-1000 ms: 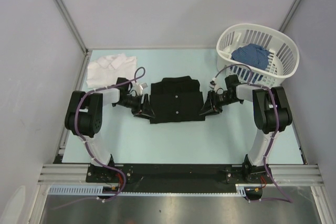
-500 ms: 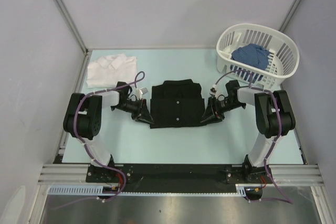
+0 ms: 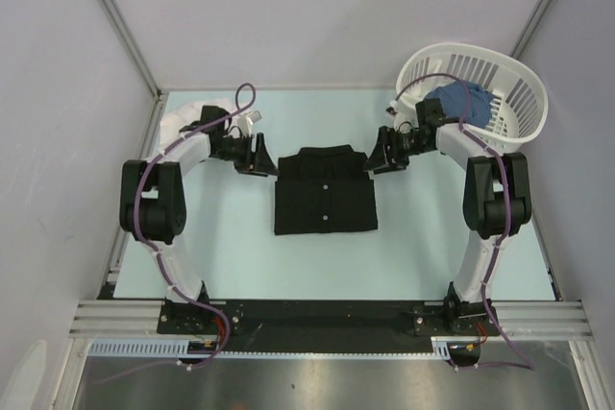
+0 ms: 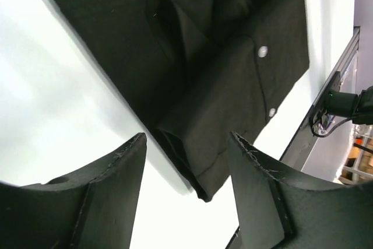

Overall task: Fold and stack the long sleeve shirts
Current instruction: Fold the shirt

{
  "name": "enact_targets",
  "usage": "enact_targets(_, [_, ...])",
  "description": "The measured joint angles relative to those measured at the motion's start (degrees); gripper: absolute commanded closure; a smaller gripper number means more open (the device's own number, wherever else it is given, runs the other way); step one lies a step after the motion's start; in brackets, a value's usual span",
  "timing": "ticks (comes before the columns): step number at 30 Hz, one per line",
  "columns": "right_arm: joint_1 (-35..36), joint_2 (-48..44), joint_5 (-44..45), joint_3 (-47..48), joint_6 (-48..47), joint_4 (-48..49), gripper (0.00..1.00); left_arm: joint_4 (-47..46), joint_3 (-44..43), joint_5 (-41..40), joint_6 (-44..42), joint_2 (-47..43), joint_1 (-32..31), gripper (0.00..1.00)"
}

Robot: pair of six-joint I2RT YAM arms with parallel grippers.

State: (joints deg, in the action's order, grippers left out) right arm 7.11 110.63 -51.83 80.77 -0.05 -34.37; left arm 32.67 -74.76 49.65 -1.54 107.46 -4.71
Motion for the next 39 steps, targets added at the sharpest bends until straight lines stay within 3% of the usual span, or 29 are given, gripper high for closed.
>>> enact_targets(6, [1.33, 2.64, 1.73, -1.03, -2.43, -1.75, 0.3, 0.83, -0.26, -1.27, 0.04, 3.52, -0.02, 0.35])
enact_targets(24, [1.64, 4.24, 6.82, -2.75, -2.93, 0.28, 0.34, -0.44, 3.5, -2.56, 0.83, 3.98, -1.55, 0.38])
enact_targets(28, [1.07, 4.61, 7.02, -2.75, -2.08, 0.9, 0.44, -1.57, 4.37, -2.56, 2.23, 3.98, -1.55, 0.41])
enact_targets(36, [0.76, 5.86, 5.57, -2.75, -0.39, 3.63, 0.62, -4.68, 4.7, -0.7, 5.7, 3.98, -1.81, 0.6])
enact_targets(39, [0.76, 6.01, 4.57, -2.75, 0.63, 4.07, 0.93, -5.68, 4.7, 0.11, 6.95, 3.98, -1.99, 0.81])
